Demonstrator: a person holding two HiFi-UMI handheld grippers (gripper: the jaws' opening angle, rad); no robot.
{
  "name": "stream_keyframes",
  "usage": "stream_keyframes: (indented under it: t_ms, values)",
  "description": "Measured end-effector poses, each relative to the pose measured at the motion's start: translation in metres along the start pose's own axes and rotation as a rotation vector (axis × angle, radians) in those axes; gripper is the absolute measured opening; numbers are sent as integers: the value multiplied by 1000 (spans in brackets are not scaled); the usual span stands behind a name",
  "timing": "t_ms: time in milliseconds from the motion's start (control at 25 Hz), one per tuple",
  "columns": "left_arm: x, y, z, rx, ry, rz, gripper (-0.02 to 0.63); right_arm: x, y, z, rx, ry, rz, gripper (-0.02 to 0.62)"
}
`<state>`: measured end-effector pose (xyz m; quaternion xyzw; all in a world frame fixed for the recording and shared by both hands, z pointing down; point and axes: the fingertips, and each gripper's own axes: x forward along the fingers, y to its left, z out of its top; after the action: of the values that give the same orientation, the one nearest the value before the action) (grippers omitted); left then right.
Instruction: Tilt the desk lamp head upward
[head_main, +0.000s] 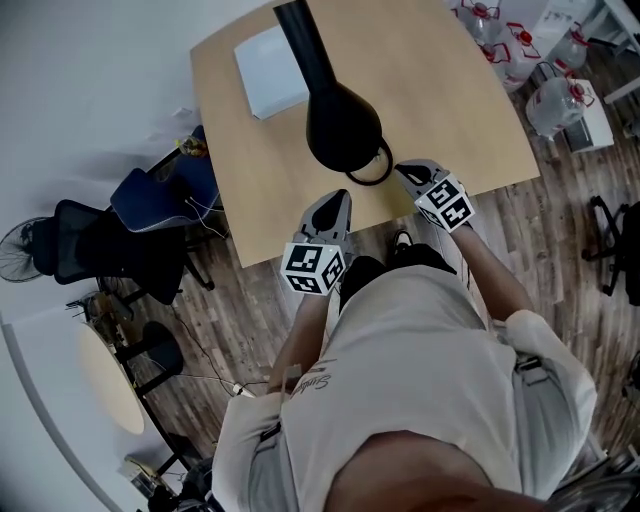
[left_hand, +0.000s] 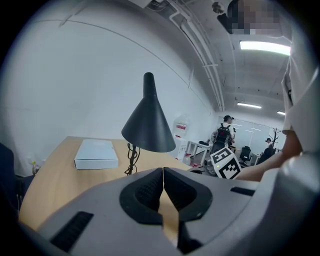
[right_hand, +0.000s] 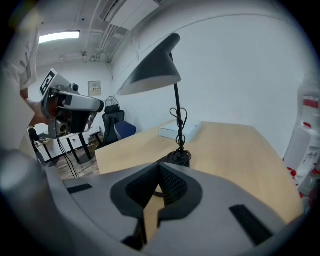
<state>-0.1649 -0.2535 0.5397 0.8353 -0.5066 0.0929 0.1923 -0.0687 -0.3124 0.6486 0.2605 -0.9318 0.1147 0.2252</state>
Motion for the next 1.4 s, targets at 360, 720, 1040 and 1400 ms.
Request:
stream_keyframes:
  t_ms: [360, 720, 1040, 1400]
  values:
    - [28, 25, -8, -25, 12, 33, 17, 66, -19, -52, 11, 197, 61, -5]
    - [50, 30, 1, -63, -33, 23, 17, 94, -26, -99, 54, 322, 66, -5]
    - [46, 24, 10, -42, -96, 6, 17, 95, -27, -101, 82, 316, 54, -5]
    - [43, 10, 19, 19, -130, -24, 17, 94, -28, -102, 151, 318, 53, -5]
